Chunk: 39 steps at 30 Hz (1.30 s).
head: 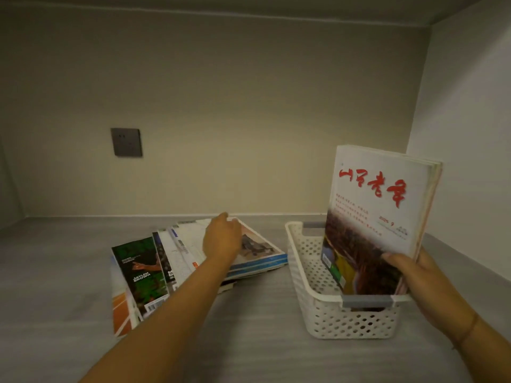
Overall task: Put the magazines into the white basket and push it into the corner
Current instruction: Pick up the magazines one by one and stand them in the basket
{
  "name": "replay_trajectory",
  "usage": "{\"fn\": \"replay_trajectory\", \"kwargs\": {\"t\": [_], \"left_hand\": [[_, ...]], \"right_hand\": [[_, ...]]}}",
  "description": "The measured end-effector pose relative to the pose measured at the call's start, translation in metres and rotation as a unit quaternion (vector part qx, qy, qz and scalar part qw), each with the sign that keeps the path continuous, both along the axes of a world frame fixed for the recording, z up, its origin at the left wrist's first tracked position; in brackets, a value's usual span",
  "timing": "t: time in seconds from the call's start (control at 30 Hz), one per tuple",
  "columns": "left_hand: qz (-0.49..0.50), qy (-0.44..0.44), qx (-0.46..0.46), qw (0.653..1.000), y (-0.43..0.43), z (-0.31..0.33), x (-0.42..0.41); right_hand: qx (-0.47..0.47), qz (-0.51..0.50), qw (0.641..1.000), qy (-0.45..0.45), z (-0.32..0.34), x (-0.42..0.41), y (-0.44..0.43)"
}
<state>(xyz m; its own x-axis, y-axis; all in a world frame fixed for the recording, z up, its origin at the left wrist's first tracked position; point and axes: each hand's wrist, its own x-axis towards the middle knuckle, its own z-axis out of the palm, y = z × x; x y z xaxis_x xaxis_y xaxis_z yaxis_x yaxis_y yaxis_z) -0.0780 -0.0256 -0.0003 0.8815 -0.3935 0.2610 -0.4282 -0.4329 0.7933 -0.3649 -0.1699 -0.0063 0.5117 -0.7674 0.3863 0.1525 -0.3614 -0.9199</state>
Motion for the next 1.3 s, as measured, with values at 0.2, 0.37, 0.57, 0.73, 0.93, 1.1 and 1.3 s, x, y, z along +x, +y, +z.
{"fn": "replay_trajectory", "kwargs": {"t": [0.2,0.37,0.57,0.73,0.93,1.1,1.3], "left_hand": [[0.122,0.074,0.276,0.951,0.042,-0.039,0.077],[0.099,0.156,0.241,0.953,0.046,-0.039,0.1],[0.037,0.232,0.156,0.959,0.065,-0.022,0.108],[0.055,0.247,0.074,0.965,0.071,-0.014,0.108],[0.052,0.321,-0.129,0.937,0.066,0.0,0.106],[-0.011,0.442,-0.107,0.891,0.058,0.001,0.091],[-0.027,0.318,-0.166,0.933,0.045,0.012,0.076]], "right_hand": [[-0.01,-0.018,1.0,-0.008,-0.003,0.001,-0.001],[-0.014,-0.013,1.0,0.004,-0.004,-0.002,-0.006],[-0.012,-0.017,1.0,0.001,-0.006,-0.002,-0.009],[-0.013,-0.01,1.0,-0.005,-0.003,-0.001,-0.005],[0.001,0.007,1.0,0.005,-0.003,-0.002,-0.006],[-0.001,0.009,1.0,-0.008,0.0,-0.002,-0.001],[0.006,0.003,1.0,-0.006,-0.001,-0.002,-0.001]]}}
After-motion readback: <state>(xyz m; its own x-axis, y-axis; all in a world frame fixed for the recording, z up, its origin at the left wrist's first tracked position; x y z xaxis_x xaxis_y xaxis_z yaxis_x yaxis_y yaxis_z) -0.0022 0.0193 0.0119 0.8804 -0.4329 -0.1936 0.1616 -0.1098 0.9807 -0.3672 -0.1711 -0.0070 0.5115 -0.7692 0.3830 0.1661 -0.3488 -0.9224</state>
